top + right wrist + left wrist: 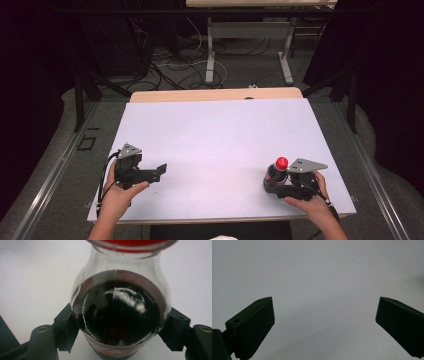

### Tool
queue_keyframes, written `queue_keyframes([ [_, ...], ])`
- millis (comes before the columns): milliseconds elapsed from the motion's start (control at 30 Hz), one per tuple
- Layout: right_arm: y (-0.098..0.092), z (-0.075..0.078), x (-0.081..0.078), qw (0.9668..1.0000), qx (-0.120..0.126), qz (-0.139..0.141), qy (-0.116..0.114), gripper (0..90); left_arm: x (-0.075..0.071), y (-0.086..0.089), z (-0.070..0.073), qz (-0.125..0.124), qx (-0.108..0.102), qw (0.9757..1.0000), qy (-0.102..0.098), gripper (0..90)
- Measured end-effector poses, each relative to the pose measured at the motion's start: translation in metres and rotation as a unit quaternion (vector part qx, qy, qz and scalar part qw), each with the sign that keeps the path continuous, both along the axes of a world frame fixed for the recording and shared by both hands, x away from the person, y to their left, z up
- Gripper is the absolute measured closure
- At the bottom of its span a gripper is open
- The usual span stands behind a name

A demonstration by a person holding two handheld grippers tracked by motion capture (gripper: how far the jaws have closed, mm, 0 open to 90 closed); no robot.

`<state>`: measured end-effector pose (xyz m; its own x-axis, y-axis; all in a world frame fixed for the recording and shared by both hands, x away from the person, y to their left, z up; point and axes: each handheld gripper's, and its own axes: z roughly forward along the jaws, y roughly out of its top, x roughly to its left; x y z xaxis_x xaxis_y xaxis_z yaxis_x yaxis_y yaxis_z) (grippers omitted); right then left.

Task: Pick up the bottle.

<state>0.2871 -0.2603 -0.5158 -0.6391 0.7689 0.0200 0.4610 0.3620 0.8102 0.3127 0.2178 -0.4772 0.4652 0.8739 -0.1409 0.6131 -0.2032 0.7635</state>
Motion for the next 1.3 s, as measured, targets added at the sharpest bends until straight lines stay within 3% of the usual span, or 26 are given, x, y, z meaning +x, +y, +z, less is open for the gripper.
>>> queue_keyframes([
  [533,0.007,0.003,-0.002,0.9996,0.000,-0.027,-0.003,28.5,0.000,0.001,0.001,0.012,-0.012,0.9998,0.005,3.0],
  [567,0.009,0.005,-0.002,0.9998,-0.010,-0.019,0.002,28.6,0.000,0.001,0.002,0.010,-0.010,0.9999,0.006,3.0],
  [733,0.021,0.011,0.000,0.9998,-0.016,-0.007,-0.013,28.9,0.001,0.002,0.003,0.011,-0.014,0.9998,0.000,3.1],
  [1033,0.051,0.023,0.014,0.9995,-0.008,0.016,-0.026,29.0,-0.001,0.002,0.006,0.008,-0.016,0.9998,-0.005,3.0],
  [1167,0.070,0.031,0.025,0.9988,0.008,0.043,-0.022,29.1,0.000,0.000,0.005,0.009,-0.022,0.9997,-0.004,3.0],
  [1300,0.087,0.034,0.031,0.9976,0.001,0.062,-0.031,29.1,0.000,-0.001,0.005,-0.001,-0.020,0.9998,-0.006,3.0],
])
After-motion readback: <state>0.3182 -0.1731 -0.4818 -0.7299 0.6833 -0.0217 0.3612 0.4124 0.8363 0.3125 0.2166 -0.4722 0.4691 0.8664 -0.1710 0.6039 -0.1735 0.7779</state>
